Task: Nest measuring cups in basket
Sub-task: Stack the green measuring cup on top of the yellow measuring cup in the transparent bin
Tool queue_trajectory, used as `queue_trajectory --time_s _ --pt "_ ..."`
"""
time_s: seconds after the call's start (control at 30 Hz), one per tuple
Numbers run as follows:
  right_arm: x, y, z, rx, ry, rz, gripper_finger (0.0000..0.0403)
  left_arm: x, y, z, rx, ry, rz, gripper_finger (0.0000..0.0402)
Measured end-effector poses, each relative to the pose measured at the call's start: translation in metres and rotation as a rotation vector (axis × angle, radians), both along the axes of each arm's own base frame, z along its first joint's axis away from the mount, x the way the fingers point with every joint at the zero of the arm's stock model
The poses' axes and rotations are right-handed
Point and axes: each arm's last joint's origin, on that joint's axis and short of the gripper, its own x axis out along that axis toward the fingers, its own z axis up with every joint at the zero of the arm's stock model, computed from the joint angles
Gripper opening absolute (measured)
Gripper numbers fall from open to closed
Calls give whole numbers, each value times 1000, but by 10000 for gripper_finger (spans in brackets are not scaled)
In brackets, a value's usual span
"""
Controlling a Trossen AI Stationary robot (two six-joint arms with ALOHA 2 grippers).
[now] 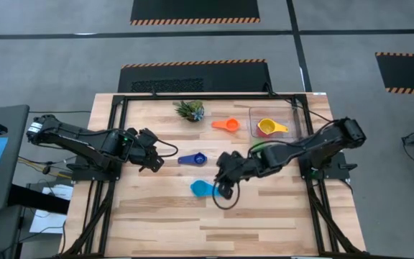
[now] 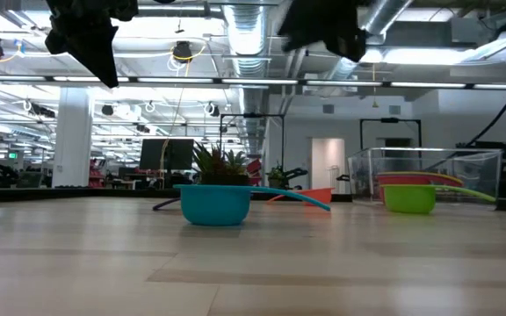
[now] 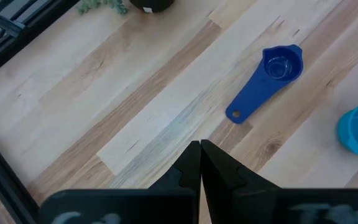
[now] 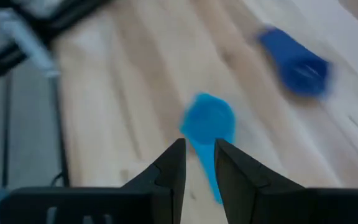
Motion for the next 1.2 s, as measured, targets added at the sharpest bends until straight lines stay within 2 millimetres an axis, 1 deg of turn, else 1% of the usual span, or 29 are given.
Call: queue_trajectory --time_s 0.07,0.17,0.23,0.3,0.37,0.43,0.53,0.63,0.7,0.77,0.83,0.9,1.0,1.1,1.2 --pt "4 6 -1 -26 -38 50 108 0 0 0 0 -1 1 0" --pt "0 6 -3 -54 1 -1 106 0 0 0 -1 -1 1 0" --pt "-9 0 -5 -83 121 -81 101 0 0 0 -2 -1 1 0" --pt "-22 -6 -4 -139 261 -163 96 0 0 0 -3 -1 0 0" --pt "-29 -10 4 -195 306 -228 91 0 0 0 -3 -1 0 0" --pt "-45 -11 18 -267 336 -256 88 0 0 0 -3 0 0 0" --pt "-68 -14 40 -347 312 -320 85 0 0 0 -2 -1 1 0" --pt "-95 -21 49 -407 368 -427 82 0 0 0 4 -4 2 0" --pt "-113 -26 54 -397 378 -499 82 0 0 0 9 -5 4 0" --pt "-128 -32 50 -389 396 -542 82 0 0 0 19 -10 7 0" --pt "-135 -35 41 -347 373 -549 82 0 1 1 36 -15 13 0" --pt "-138 -39 30 -267 339 -529 82 1 1 1 46 -18 16 0" --pt "-142 -49 7 -160 351 -493 82 1 3 1 52 -20 25 0" --pt "-147 -64 -11 -114 356 -525 82 1 4 1 45 -19 32 0" --pt "-148 -77 -17 -120 347 -532 82 1 5 1 42 -17 35 0"
